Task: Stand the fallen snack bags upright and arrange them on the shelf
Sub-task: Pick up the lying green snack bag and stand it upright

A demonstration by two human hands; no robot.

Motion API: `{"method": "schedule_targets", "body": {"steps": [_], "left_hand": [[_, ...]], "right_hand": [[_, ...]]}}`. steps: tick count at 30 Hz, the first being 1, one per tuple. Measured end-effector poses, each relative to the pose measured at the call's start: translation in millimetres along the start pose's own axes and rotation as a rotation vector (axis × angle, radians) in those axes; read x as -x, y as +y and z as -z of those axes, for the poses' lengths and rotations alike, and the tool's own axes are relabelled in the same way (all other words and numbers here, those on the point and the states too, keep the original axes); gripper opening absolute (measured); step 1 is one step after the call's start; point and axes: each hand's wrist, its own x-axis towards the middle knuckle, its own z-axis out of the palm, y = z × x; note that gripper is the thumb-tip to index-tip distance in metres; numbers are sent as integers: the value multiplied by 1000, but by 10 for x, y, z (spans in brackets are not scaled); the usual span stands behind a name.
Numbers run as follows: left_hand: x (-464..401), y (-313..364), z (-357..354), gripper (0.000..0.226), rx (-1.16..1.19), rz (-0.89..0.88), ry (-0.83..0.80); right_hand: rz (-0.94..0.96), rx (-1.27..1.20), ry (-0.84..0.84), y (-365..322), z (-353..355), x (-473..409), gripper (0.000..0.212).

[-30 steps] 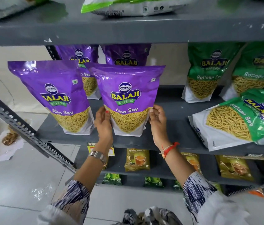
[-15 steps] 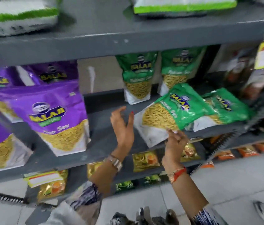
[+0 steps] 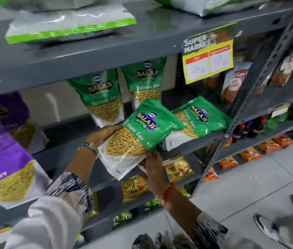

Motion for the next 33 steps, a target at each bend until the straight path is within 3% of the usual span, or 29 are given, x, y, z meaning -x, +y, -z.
{"method": "schedule_targets", "body": {"steps": [5,9,15,18,24,33], "left_hand": [[269,-145,-53,22,58,34,-69],[574,-344,-163,14,-18,-18,82],[1122,-515,-413,20,177,-87,276],[1460,-441,-437,18,208,-111,337],[1937,-528,-377,26,247,-178,376],[1815,-807,-231,28,370,-227,528]], "right_hand": [[-12,116,-99,-158,326,63,21],[17,259,-84,-286,529,130,24],[157,278,-137,-467,684,226,16],[219,307,-205,-600,686,406,29],[317,321,-238,-605,594,747,16],[275,354,-298,-363,164,661,16]]}}
